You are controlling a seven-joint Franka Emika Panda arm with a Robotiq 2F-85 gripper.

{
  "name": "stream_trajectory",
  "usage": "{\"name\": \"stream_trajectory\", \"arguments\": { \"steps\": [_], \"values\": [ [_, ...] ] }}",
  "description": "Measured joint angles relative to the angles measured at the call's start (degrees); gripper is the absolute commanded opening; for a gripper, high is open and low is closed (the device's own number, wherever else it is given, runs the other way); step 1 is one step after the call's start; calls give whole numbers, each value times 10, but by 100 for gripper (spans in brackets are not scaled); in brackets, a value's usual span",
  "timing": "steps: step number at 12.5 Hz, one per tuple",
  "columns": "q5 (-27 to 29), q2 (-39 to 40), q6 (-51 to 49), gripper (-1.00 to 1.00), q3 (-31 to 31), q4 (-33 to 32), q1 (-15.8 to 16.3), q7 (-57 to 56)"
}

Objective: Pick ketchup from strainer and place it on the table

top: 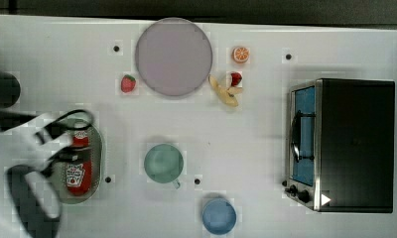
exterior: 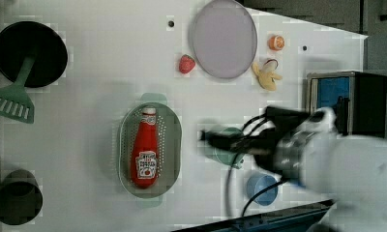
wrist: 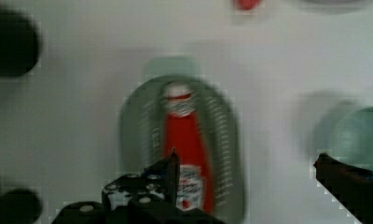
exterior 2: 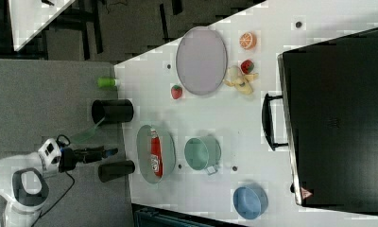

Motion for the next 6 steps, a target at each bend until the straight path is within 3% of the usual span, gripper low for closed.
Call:
{"name": "stream_trajectory", "arguments": {
  "steps": [3, 6],
  "values": [
    [-14, 48, 25, 100, 49, 6, 21, 0],
    [-53, 98, 71, 100, 69, -22, 22, 5]
  ]
}}
